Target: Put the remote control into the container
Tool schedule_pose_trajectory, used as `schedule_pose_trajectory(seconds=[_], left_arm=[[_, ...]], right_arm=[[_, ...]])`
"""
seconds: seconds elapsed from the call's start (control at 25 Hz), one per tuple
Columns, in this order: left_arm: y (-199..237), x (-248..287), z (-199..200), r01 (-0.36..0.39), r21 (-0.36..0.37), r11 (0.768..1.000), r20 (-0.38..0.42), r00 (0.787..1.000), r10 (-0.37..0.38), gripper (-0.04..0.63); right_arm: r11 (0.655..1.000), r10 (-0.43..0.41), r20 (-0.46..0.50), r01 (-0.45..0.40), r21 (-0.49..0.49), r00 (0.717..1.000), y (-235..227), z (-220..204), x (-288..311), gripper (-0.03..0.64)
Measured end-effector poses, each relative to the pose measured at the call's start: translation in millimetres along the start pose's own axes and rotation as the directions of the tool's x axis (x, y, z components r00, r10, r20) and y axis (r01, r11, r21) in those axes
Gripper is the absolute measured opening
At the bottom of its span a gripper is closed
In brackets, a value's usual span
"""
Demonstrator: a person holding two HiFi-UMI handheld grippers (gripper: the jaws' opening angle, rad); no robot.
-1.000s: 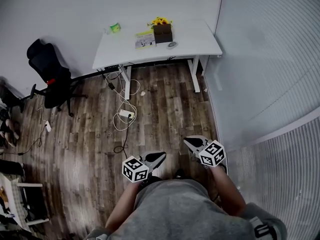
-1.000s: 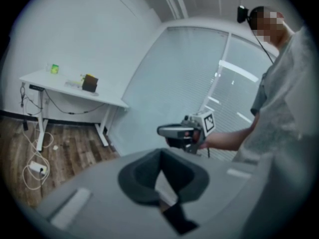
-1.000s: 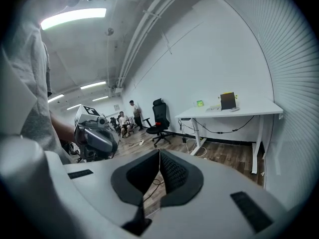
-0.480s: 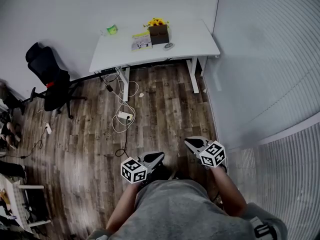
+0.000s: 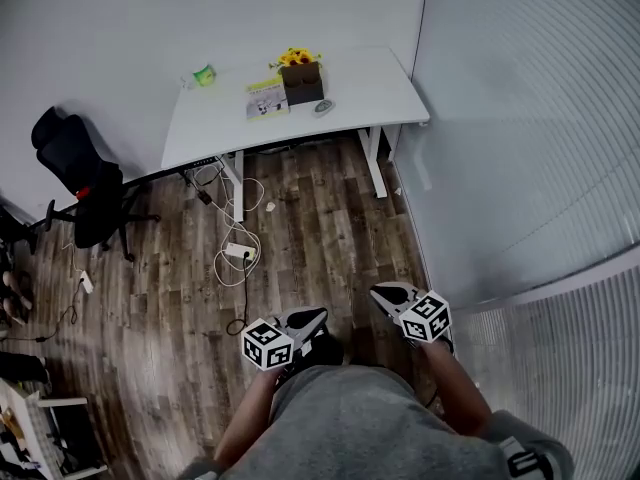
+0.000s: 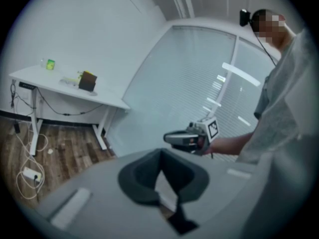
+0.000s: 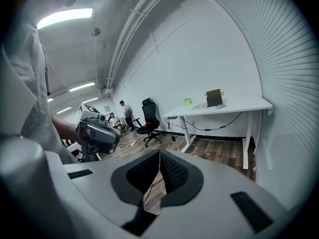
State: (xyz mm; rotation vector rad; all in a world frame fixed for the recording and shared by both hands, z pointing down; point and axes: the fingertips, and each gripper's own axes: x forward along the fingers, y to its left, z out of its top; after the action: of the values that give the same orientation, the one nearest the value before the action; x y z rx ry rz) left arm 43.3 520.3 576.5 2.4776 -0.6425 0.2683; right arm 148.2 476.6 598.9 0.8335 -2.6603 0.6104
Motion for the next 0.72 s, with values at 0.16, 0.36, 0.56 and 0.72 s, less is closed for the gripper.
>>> schedule_pose_trajectory(seconds=[0.16,0.36,0.56,0.72], left_arm=[[29.9,1.3,19.3,0.017,0.000,1.000,-0.002,1.000,-0.017,-0.002],[69.0,-2.8,41.9,0.028,-0.002,1.000,-0.007,1.000,-0.028,-0.002],[99.0,-9.9,54.8,0.038,-0.016,0.999,0.001,0.999,-0.038,-0.002],[120.6,-14.3,63.4,0.051,-0.024,0.998,0.002,0.999,-0.051,-0.002]], right_arm=[[1.000,-0.014,0.007,0.014,-0.010,1.000,-16.2,25.1,26.9,0.017],[1.000,-0.014,0.013,0.014,-0.018,1.000,-26.8,54.7,64.6,0.017],[1.000,-0.015,0.002,0.015,-0.022,1.000,-28.8,67.8,93.7,0.017],[0.999,-0.032,-0.011,0.032,-0.016,0.999,-35.6,76.6,111.5,0.017]])
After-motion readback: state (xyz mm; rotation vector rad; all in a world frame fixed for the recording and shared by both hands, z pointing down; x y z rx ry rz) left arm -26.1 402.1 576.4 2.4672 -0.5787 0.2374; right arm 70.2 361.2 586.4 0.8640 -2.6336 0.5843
